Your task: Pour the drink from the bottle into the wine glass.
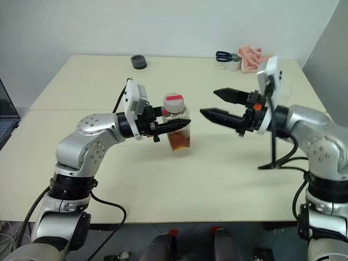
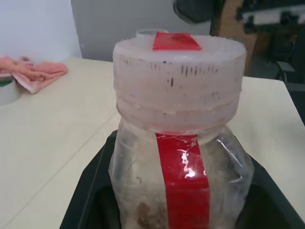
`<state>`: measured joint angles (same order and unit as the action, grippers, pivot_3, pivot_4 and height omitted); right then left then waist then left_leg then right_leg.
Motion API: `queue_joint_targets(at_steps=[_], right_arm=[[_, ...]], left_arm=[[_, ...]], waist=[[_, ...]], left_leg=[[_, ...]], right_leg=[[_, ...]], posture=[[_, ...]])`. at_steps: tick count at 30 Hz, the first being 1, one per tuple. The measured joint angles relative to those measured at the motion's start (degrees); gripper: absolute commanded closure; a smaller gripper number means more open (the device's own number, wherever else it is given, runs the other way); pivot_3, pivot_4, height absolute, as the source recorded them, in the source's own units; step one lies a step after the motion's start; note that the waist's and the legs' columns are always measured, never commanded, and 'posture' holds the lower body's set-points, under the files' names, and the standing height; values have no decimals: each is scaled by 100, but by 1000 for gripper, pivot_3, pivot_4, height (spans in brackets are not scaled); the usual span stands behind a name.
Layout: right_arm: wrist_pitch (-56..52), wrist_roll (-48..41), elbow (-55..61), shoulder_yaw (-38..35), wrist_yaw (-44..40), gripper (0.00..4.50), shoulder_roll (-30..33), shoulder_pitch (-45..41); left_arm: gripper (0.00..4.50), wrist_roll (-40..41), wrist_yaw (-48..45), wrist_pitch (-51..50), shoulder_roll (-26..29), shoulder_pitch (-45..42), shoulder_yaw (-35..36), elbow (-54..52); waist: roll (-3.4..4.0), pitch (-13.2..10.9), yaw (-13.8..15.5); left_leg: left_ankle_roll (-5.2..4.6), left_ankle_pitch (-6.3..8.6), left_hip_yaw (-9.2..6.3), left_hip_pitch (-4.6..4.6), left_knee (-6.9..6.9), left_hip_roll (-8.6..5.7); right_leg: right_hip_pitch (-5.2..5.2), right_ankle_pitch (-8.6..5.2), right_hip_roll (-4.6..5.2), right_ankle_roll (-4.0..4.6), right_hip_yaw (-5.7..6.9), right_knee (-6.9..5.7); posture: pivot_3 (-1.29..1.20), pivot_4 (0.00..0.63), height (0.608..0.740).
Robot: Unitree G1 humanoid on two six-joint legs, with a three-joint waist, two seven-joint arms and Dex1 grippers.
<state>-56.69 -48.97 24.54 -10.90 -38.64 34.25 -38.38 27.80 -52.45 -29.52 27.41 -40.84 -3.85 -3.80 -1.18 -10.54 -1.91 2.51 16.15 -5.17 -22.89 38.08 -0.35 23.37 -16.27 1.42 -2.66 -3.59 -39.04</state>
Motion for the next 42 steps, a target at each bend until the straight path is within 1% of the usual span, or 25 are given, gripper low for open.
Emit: queue_joint_targets(at_steps=[2, 4, 8, 10, 14, 19, 23, 26, 30, 31, 32, 40, 42], right_arm=[[6, 128, 288, 134, 442, 31, -164, 103], [69, 400, 506, 360, 945, 31, -455, 153], [279, 848, 608, 806, 1705, 31, -1130, 63], [364, 1000, 598, 931, 1924, 31, -1316, -33], [533, 1118, 597, 1005, 2117, 31, -1572, -101], [618, 1187, 596, 1043, 2163, 31, -1659, -114], [755, 1389, 592, 1348, 2073, 31, -1633, -100], [874, 1508, 508, 1450, 1973, 647, -1599, -101], [1023, 1631, 295, 1429, 1878, 2013, -1602, -124], [1040, 1637, 252, 1415, 1864, 2419, -1594, -144], [1053, 1646, 224, 1416, 1839, 2591, -1583, -163], [1061, 1595, 194, 1341, 1730, 2590, -1610, -169], [982, 1388, 144, 1183, 1629, 2590, -1613, -171]], left_arm=[[2523, -58, 70, 127, -136, -67, -6, 108], [2523, -126, 123, 244, -273, -135, -11, 226], [2523, -183, 161, 383, -508, -251, -52, 383], [2523, -190, 158, 389, -536, -277, -58, 412], [2523, -198, 147, 392, -587, -280, -61, 442], [2523, -220, 123, 391, -587, -279, -61, 442], [2523, -232, 165, 384, -625, -279, -62, 440], [2523, -236, 174, 383, -633, -279, -66, 438], [2523, -239, 184, 381, -646, -268, -69, 415], [2523, -239, 187, 372, -647, -266, -69, 403], [2523, -239, 194, 361, -647, -266, -70, 390], [2523, -233, 289, 291, -638, -215, -62, 228], [2523, -227, 297, 222, -634, -214, -59, 149]], waist=[[0, 0, -9], [0, 0, -9], [0, 0, -8], [0, 0, -7], [0, 0, -1], [0, 0, -2], [1, 0, -3], [1, 0, -3], [1, 0, -3], [1, 0, -3], [1, 0, -4], [1, 0, -2], [1, 0, -2]], left_leg=[[-1, -1, 2, 2, 2, -2], [-1, -6, 1, 5, 2, -2], [12, -19, 2, 5, 1, -2], [25, -26, 1, 5, 1, -2], [29, -29, -9, 2, 0, -1], [29, -29, -15, 2, -1, -3], [25, -27, -18, 3, -1, -4], [24, -28, -19, 3, -1, -5], [24, -28, -20, 4, -1, -5], [25, -29, -20, 3, -1, -5], [25, -29, -20, 3, -1, -5], [24, -28, -22, 3, -1, -4], [23, -28, -24, 3, -1, -4]], right_leg=[[0, 1, -5, -2, 0, -2], [-1, 1, -13, -2, 2, -7], [0, 10, -24, 7, 11, -11], [0, 10, -24, 8, 12, -11], [0, 10, -20, 9, 12, -8], [0, 10, -16, 9, 11, -6], [0, 10, -20, 9, 15, -8], [0, 11, -21, 9, 16, -9], [-1, 11, -21, 10, 17, -10], [-1, 11, -21, 10, 17, -9], [-1, 11, -21, 10, 17, -9], [-1, 11, -20, 10, 17, -9], [-1, 11, -20, 10, 18, -9]], posture=[[0, 150, 740], [0, 150, 740], [0, 150, 740], [0, 150, 740], [0, 150, 740], [0, 150, 740], [0, 150, 740], [0, 150, 740], [0, 150, 740], [0, 150, 740], [0, 150, 740], [0, 150, 740], [0, 150, 740]])
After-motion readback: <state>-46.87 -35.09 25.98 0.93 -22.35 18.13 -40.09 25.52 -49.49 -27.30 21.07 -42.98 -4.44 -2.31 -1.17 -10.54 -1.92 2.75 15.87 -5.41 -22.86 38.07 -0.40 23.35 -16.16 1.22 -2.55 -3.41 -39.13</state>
